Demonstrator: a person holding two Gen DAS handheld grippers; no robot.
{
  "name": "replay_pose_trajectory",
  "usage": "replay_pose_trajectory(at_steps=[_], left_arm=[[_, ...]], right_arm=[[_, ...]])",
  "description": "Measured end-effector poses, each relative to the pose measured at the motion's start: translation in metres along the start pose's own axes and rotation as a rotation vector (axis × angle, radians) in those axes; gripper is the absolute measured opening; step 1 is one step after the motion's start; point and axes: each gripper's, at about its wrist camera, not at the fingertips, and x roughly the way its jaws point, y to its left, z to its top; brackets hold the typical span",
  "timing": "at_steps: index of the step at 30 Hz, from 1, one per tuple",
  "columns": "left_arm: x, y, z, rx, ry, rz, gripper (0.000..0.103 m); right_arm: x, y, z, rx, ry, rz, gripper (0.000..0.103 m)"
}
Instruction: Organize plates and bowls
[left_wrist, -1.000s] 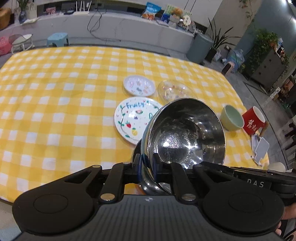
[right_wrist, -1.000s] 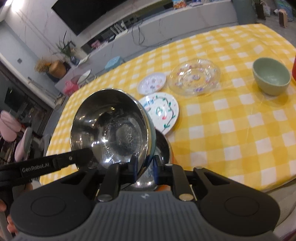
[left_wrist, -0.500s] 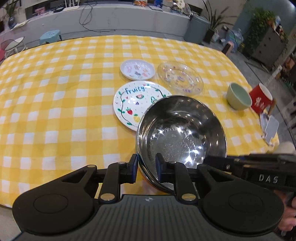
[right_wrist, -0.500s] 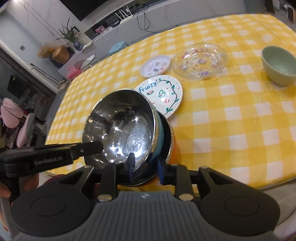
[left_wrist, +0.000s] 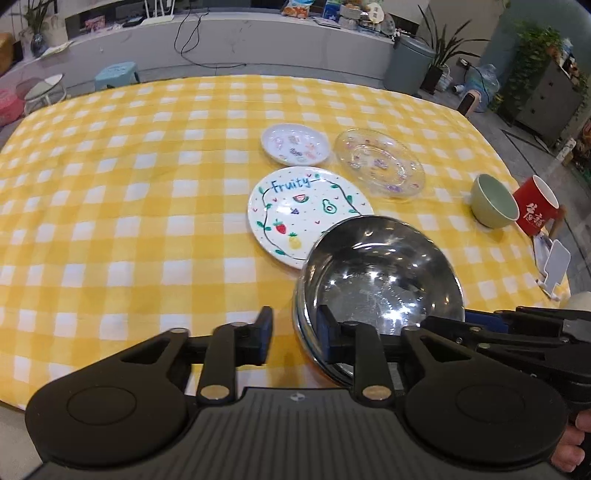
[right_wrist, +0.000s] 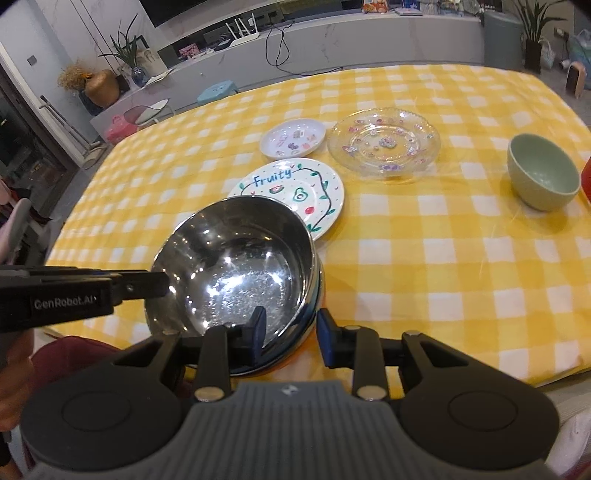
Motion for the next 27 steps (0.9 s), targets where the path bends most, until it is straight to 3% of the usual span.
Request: replay_pose_trajectory(at_steps=[8,13,14,16,20,27], left_arm=[[0.010,0.011,0.003,-0.050,0.011,-0.006,0.044],[0.025,0.013,0.004,-0.077,0.049,-0.010,0.049],[0.028,0.014,0.004,-0.078,0.059,-0.035,0.049],[0.038,0.013,0.005,-0.079,0.092,-0.027,0.045],[0.040,0.011,0.004,-0.084,0.107,-0.048,0.033],[0.037,0.014,0.003,-0.078,0.102,-0.036,0.037]], right_arm=[[0.011,-0.013,0.001,0.063,-0.010,-0.017,0.044],[0.020,-0.030,0.002,0.159,0.014,0.049,0.045],[0.022,-0.031,0.001,0.167,0.020,0.060,0.045],[0.024,-0.030,0.001,0.162,0.027,0.092,0.030],[0.025,-0.023,0.003,0.149,0.031,0.082,0.028],[0.028,-0.018,0.003,0.134,0.027,0.061,0.028]])
